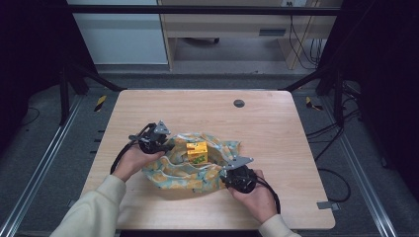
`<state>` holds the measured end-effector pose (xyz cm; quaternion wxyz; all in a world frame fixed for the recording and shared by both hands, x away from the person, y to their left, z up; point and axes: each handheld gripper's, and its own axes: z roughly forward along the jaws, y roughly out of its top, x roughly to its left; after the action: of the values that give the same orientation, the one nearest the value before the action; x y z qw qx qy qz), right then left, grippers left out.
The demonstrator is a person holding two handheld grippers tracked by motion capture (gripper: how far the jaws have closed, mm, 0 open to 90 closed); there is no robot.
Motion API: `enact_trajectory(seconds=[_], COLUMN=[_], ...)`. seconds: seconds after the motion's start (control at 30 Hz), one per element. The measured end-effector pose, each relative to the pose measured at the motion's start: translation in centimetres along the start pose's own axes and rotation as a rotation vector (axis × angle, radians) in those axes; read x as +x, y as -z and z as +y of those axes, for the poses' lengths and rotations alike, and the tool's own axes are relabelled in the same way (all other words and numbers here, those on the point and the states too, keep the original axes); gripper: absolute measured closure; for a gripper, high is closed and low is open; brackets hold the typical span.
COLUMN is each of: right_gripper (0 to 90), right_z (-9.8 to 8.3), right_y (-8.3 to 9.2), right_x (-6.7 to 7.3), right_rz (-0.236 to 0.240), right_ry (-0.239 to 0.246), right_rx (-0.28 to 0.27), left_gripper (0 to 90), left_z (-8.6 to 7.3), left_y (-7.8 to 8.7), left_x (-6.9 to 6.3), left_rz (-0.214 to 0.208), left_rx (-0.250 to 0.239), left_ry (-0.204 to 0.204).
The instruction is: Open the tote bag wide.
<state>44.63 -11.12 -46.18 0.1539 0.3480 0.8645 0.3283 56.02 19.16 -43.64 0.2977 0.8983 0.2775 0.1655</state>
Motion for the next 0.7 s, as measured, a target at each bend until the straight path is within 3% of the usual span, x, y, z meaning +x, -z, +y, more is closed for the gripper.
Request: enact_trajectory(seconds=[0.07, 0.23, 0.4, 0.7], right_gripper=[87.7, 89.9, 90.0, 90.0], right_z=[0.1, 0.4, -0.8, -2.4], right_y=[0.2, 1.8, 1.6, 0.5], right_x=[-0.4, -1.4, -2.0, -2.6], right_rz=[0.015, -0.007, 0.013, 0.046], right_ry=[0.000, 0.018, 0.015, -0.007], right_rx=[-0.014, -0.033, 0.014, 0.037], left_gripper=[83.2, 89.1, 89.4, 89.6], left_z=[0.3, 0.5, 0.0, -0.7], left_y=[0.4, 1.3, -0.4, -2.4], left_x=[-0.1, 0.4, 0.0, -0.5], left_rz=[0.022, 0.062, 0.097, 0.104], left_rx=[-0.013, -0.074, -0.040, -0.009], left_ry=[0.008, 0.058, 0.062, 0.052])
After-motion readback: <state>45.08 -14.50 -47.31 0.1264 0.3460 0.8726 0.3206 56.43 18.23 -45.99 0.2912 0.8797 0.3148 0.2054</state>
